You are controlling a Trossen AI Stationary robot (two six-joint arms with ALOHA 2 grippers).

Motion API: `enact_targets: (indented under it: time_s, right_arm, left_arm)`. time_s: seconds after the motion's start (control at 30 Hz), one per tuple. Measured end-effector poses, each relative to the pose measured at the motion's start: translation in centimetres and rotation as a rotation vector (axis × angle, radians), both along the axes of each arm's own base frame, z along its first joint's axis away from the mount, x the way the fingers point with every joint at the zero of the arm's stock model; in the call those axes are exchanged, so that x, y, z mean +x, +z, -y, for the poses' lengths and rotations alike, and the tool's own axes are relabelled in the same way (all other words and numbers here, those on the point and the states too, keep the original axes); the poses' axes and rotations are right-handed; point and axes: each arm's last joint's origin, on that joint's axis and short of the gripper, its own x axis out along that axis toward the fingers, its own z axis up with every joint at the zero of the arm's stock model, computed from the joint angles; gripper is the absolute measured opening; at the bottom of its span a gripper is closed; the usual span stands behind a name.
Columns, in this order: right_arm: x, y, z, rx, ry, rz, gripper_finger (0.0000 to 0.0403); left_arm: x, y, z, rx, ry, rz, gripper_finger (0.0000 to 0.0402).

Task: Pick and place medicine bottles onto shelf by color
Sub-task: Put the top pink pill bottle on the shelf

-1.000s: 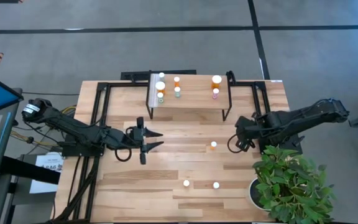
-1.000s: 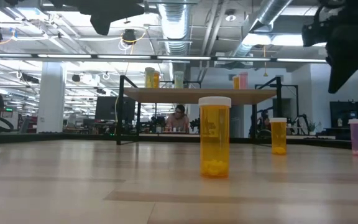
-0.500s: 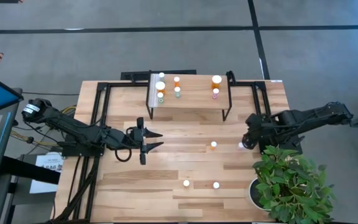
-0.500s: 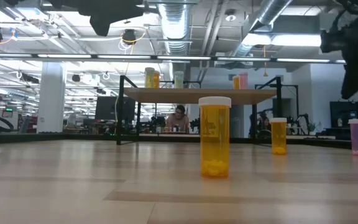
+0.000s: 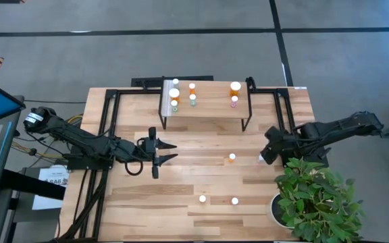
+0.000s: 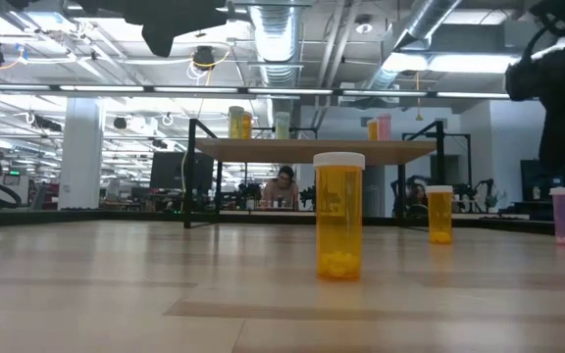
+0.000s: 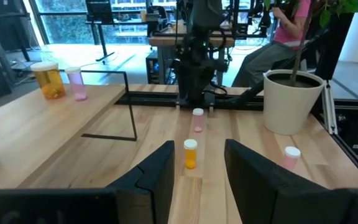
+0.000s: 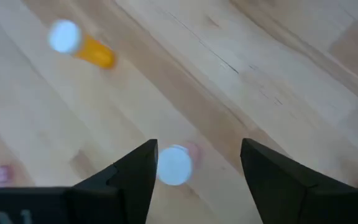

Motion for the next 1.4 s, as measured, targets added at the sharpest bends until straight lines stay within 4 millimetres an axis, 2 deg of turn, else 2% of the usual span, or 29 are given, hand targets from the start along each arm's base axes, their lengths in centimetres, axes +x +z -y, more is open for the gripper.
enact_targets:
  time_s: [0.47, 1.13, 1.4]
  right_arm:
    - [1.4, -1.2, -0.5, 0.033, 0.027, -0.100, 0.0255]
    - [3.3, -3.4, -2.2, 0.002, 0.127, -0.269, 0.0254]
    - [3.8, -3.5, -2.4, -0.005, 0.166, -0.241, 0.0210]
  left_arm:
    - [0.0, 0.0, 0.0, 0.000, 0.002, 0.000, 0.0128]
    - [0.0, 0.0, 0.0, -0.002, -0.013, -0.002, 0.0128]
    - [0.0, 0.0, 0.0, -0.003, -0.013, 0.000, 0.0127]
